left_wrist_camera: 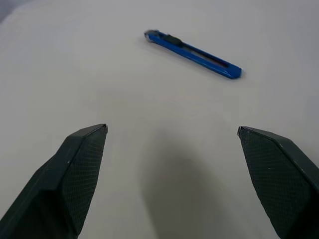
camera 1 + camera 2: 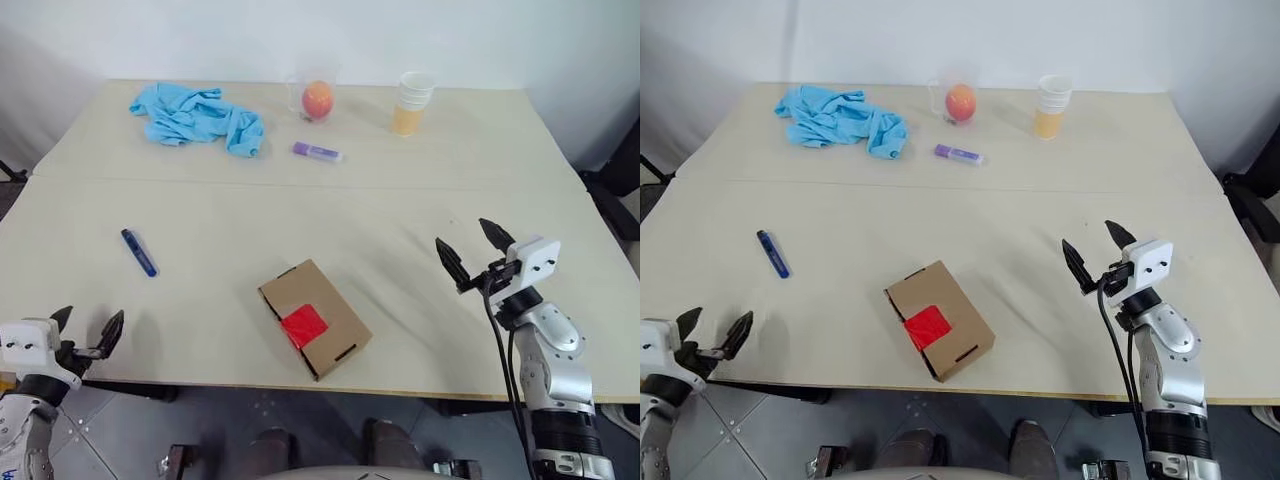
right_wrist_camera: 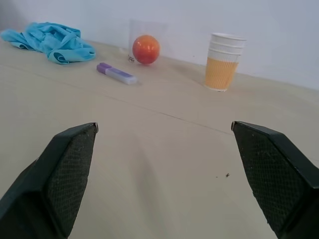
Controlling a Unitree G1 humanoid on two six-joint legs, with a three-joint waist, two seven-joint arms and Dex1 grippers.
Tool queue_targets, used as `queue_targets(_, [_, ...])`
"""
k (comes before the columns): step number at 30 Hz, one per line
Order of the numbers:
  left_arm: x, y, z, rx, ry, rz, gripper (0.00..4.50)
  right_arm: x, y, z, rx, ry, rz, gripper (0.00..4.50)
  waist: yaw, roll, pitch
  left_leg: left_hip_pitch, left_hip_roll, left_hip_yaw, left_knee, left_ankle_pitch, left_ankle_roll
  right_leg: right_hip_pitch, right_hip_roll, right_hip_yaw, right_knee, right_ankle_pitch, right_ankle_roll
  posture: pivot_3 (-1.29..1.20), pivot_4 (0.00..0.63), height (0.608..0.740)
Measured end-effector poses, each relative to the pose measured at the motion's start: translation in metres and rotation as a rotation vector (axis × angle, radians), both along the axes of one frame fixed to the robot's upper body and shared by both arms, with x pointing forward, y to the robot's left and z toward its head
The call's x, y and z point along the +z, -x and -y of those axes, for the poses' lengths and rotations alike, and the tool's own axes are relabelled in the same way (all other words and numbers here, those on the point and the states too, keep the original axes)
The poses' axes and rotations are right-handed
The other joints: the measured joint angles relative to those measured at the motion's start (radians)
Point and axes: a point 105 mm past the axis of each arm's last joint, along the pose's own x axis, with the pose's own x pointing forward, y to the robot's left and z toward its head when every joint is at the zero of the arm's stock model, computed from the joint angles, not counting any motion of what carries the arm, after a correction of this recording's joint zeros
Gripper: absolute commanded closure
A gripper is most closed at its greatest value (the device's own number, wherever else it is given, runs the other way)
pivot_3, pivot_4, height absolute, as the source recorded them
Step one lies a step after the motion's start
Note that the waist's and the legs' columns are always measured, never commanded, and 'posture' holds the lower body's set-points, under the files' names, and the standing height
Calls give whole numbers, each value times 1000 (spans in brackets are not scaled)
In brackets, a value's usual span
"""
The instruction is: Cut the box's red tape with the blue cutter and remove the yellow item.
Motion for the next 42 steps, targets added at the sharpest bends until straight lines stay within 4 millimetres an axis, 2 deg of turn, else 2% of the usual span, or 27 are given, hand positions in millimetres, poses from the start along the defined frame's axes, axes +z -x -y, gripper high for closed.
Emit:
queue_targets(5, [1,-1,3,-32,14,0,54,2,0,-3,18,6,9,0,0,0,0,0,0,0,0,-1,0,0,0,0,-1,0,0,0,150,740])
queue_targets(9, [7,-6,16,-104,74,19,54,4,1,-3,43,25,4,0,2,0,0,0,0,0,0,-1,0,0,0,0,-1,0,0,0,150,740])
queue_targets(10, [11,-9,21,-130,78,24,220,5,2,-2,56,37,2,180,3,0,0,0,0,0,0,-1,0,0,0,0,-1,0,0,0,150,740])
queue_targets(12, [23,-17,34,-205,86,48,653,10,7,-3,97,67,2,633,5,0,0,-1,0,0,0,-1,0,0,0,0,-1,0,0,0,150,740])
queue_targets(14, [37,-23,53,-324,62,48,1259,15,18,-4,169,136,-23,1317,5,1,1,-1,0,-1,0,-1,0,0,0,-1,-1,0,0,0,150,740])
queue_targets(18, [50,-32,88,-531,-15,6,2565,15,38,-7,274,218,-108,2738,4,1,1,-1,0,0,-1,-1,0,1,0,-1,-3,0,0,0,150,740])
queue_targets(20, [49,-36,105,-618,-34,-19,3178,10,50,-12,336,248,-169,3461,2,2,1,-1,0,0,-1,-1,0,1,1,-1,-3,0,0,0,150,740])
queue_targets(23, [57,-53,127,-706,-29,-9,4185,-10,78,-27,497,365,-318,4500,9,2,2,-1,-2,0,1,-1,0,1,3,-1,-3,0,0,0,150,740])
queue_targets(24, [59,-57,135,-734,-42,-9,4477,-13,83,-33,542,380,-341,4500,9,1,2,-1,-2,0,1,-1,0,2,3,-1,-3,0,0,0,150,740])
queue_targets(28, [58,-82,162,-834,-94,-41,4477,-18,96,-53,664,382,-405,4500,10,1,2,-1,-1,0,2,-1,-1,2,5,-1,-3,0,0,0,150,740])
queue_targets(34, [37,-98,195,-982,-203,-153,4477,-28,111,-76,809,403,-541,4500,8,1,3,-2,1,0,1,-2,-3,0,9,-1,-3,0,-1,0,150,740])
queue_targets(38, [30,-97,206,-1062,-207,-201,4477,-36,120,-87,894,435,-631,4500,8,0,3,-2,1,0,2,-2,-3,0,9,-1,-4,0,-1,0,150,740])
queue_targets(42, [19,-87,215,-1161,-198,-279,4477,-39,111,-107,905,420,-615,4500,7,0,3,-2,2,-1,2,-2,-3,0,9,-1,-3,0,-1,0,150,740])
